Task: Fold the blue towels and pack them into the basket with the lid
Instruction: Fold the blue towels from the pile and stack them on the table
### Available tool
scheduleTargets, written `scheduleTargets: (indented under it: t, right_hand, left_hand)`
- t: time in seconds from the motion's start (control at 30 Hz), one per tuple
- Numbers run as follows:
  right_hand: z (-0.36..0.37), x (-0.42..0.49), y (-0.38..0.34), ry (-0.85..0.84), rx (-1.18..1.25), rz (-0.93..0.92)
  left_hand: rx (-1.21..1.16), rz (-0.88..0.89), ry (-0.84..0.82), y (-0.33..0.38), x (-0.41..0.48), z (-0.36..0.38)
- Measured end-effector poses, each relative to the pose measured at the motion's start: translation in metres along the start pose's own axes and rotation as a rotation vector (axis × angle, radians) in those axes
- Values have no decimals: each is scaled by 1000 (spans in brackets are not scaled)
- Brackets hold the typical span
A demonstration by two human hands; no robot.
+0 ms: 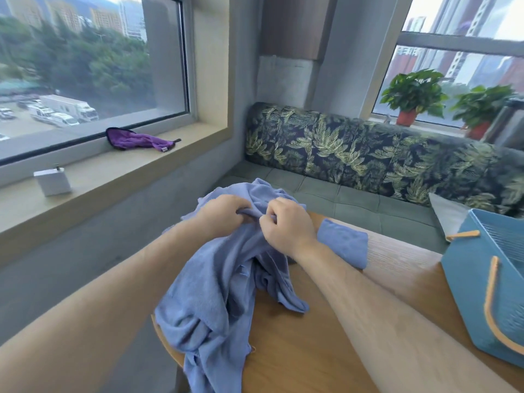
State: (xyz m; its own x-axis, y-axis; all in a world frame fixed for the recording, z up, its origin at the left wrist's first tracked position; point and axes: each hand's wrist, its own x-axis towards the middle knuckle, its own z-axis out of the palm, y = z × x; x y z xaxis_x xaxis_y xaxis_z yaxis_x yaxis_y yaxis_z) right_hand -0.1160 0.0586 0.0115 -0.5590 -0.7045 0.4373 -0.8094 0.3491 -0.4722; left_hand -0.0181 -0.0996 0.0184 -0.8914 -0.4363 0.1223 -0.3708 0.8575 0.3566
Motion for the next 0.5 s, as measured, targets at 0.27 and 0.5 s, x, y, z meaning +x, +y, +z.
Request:
scheduleTargets:
  t: [0.27,0.5]
  right_hand:
    - [-6,1,35,-93,498,509]
    - [27,-31,66,-263,139,476]
  left_hand:
    - [-498,66,-334,55,-28,-6]
    - [76,-42,-69,39,-10,38]
